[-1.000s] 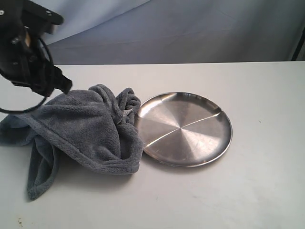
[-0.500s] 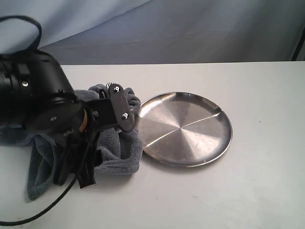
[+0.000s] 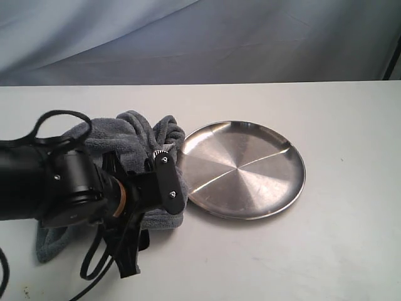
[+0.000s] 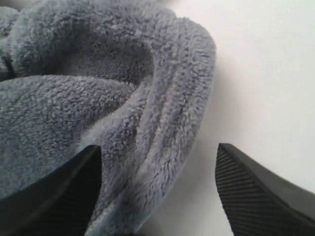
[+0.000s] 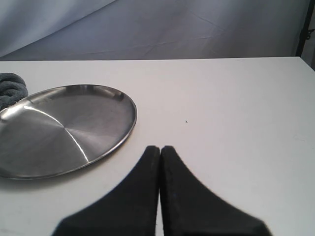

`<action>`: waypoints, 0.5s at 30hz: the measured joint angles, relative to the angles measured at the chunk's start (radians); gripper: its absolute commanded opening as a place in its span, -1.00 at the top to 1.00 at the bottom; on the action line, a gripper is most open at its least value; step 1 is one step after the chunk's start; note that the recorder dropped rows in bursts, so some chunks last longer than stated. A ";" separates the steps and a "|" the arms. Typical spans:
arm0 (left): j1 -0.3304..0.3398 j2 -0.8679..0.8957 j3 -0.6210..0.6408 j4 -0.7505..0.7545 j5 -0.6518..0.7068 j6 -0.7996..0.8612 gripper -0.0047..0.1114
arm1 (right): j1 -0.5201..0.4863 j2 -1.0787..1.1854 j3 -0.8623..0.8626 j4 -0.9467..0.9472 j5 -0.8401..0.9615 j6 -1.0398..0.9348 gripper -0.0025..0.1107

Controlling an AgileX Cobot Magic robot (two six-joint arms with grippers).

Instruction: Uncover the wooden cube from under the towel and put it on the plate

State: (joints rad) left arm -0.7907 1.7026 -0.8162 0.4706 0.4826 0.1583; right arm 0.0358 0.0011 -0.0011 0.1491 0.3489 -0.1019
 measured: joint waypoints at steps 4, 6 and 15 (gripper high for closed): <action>0.000 0.076 0.000 0.075 -0.073 -0.158 -0.17 | 0.000 0.000 0.000 0.000 0.000 0.000 0.96; 0.000 0.127 0.000 0.160 -0.101 -0.246 -0.17 | 0.000 0.000 0.000 0.000 0.000 0.000 0.96; 0.000 0.166 -0.014 0.292 -0.157 -0.331 0.54 | 0.000 0.000 0.000 0.000 0.000 0.000 0.96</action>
State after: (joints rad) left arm -0.7907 1.8687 -0.8297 0.7630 0.3258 -0.1730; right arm 0.0358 0.0011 -0.0011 0.1491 0.3489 -0.1019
